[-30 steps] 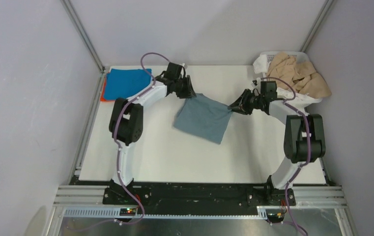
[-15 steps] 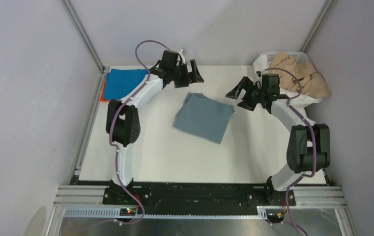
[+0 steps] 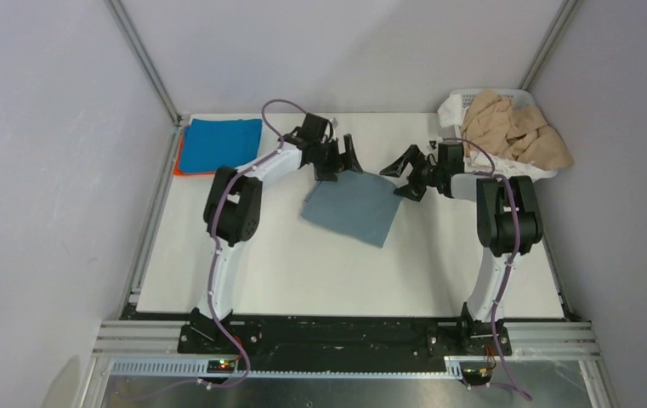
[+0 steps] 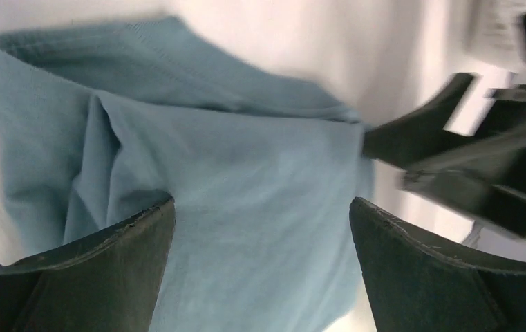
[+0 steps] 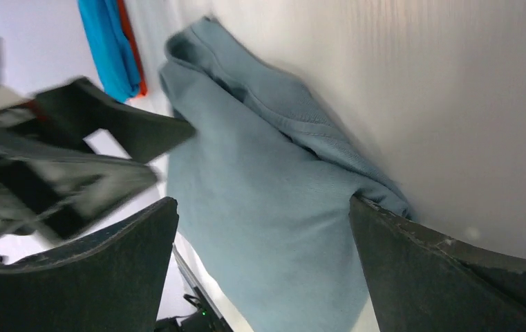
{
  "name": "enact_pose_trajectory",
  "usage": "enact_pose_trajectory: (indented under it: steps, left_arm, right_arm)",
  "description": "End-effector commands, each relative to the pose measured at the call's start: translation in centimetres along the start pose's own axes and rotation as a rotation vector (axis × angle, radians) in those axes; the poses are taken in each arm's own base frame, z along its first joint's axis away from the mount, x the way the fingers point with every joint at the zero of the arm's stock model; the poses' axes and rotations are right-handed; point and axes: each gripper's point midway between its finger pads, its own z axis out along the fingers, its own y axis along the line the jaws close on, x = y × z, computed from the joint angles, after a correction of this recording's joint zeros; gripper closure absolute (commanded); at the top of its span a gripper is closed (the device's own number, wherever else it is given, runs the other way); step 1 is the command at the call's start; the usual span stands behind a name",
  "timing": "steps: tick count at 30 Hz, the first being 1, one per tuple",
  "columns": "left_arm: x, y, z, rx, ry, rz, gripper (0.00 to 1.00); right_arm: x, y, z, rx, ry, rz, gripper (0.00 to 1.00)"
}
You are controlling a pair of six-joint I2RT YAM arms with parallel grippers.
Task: Fold and stack the t-shirts
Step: Fold the long partially folded tshirt into a neat square, then put the neatly folded tshirt into the corner of the board with the left arm
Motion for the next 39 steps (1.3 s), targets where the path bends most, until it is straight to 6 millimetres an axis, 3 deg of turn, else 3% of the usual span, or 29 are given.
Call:
enact_pose_trajectory:
  steps: [1, 5, 9, 10, 11, 12, 13, 14, 15, 17, 23, 29, 33, 39]
  left_arm:
    - [1.5, 4.6, 1.7, -0.126, 0.02, -0.079, 0.0]
    - [2.1, 6.5, 1.3, -0.206, 0.002, -0.082, 0.0]
    - [0.7, 4.2, -1.5, -0.181, -0.051, -0.037, 0.0]
    - [-0.3, 2.8, -3.2, -0.165, -0.093, -0.008, 0.0]
    - [-0.6, 2.9, -4.0, -0.193, -0.12, 0.003, 0.0]
    - [-1.5, 1.6, -5.8, -0.186, -0.165, 0.03, 0.0]
    - [-1.6, 2.3, -6.6, -0.228, -0.192, 0.032, 0.0]
    - [-2.2, 1.6, -8.2, -0.234, -0.234, 0.046, 0.0]
    - [-2.0, 2.8, -8.6, -0.288, -0.25, 0.045, 0.0]
    - [-1.8, 4.2, -9.4, -0.347, -0.269, 0.05, 0.0]
    - [1.0, 7.6, -7.8, -0.381, -0.166, 0.053, 0.0]
    - [2.6, 8.2, -4.7, -0.335, -0.068, 0.056, 0.0]
    - [3.6, 8.6, -3.1, -0.313, -0.018, 0.037, 0.01]
    - [6.7, 7.0, -0.9, -0.264, 0.066, 0.051, 0.16]
  right_arm:
    - [-1.3, -0.7, 1.7, -0.024, -0.005, 0.014, 0.01]
    - [-1.8, -1.2, 1.7, 0.003, -0.02, 0.013, 0.01]
    - [-3.8, 1.9, -0.5, -0.003, -0.076, -0.082, 0.01]
    - [-4.3, 3.7, -1.9, -0.01, -0.1, -0.111, 0.01]
    - [-5.0, 4.2, -2.7, 0.005, -0.134, -0.147, 0.01]
    - [-4.9, 5.1, -4.3, 0.025, -0.146, -0.162, 0.01]
    - [-5.2, 5.0, -5.0, 0.076, -0.187, -0.207, 0.01]
    - [-4.5, 4.9, -6.6, 0.13, -0.196, -0.217, 0.01]
    - [-4.8, 3.8, -7.2, 0.237, -0.259, -0.252, 0.01]
    - [-3.6, 1.6, -9.4, 0.385, -0.323, -0.262, 0.01]
    - [-0.3, -2.0, -14.9, 0.546, -0.421, -0.229, 0.01]
    - [0.9, -1.6, -19.1, 0.535, -0.522, -0.234, 0.01]
    - [1.4, -2.7, -20.6, 0.563, -0.501, -0.227, 0.0]
    - [1.2, -3.5, -21.0, 0.564, -0.523, -0.215, 0.01]
